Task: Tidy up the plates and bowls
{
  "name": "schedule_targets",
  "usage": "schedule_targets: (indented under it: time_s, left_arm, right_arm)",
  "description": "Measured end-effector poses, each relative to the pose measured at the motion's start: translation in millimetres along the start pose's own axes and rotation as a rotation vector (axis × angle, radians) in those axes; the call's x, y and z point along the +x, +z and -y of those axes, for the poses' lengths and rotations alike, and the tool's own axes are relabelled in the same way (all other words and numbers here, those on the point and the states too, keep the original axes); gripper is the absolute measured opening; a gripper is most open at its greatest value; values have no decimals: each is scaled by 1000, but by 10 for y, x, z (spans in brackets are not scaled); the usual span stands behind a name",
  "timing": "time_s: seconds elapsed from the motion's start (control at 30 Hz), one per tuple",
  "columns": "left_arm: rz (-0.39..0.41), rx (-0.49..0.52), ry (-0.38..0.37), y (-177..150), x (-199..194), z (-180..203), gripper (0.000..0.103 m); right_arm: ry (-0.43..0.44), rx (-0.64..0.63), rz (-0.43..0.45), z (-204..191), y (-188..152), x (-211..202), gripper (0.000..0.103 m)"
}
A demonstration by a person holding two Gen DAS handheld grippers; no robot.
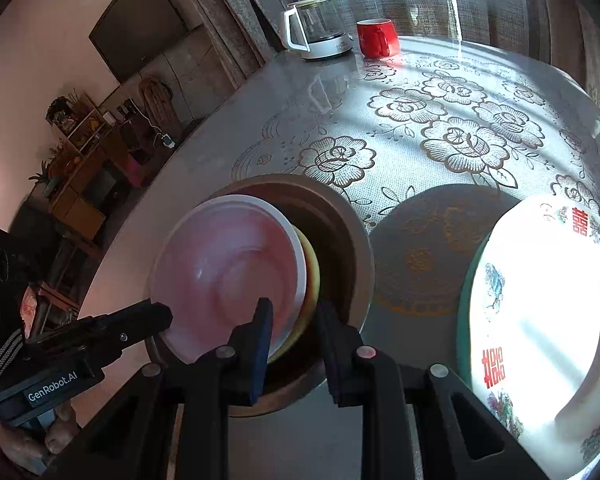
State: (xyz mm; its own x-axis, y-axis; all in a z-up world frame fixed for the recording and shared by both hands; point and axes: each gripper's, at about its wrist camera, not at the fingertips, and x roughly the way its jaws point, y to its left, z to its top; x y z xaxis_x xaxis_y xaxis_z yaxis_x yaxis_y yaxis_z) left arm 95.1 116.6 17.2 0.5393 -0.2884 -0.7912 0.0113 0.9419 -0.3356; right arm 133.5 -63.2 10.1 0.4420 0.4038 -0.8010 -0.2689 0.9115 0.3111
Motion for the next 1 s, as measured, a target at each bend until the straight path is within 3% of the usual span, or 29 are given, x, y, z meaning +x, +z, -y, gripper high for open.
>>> schedule_targets:
  time_s: [0.2,0.67,1.0]
  left_arm:
    - [49,64,55,-9,-58,60,21]
    - [45,111,52,-66,7,93,21]
    - [50,122,54,-73,75,116,21]
  right_arm:
    - [-4,-1,-12,7,28,36,24]
    - [-42,-65,-24,-117,24,98,24]
    - [-54,-77,-3,-122,33,80,14]
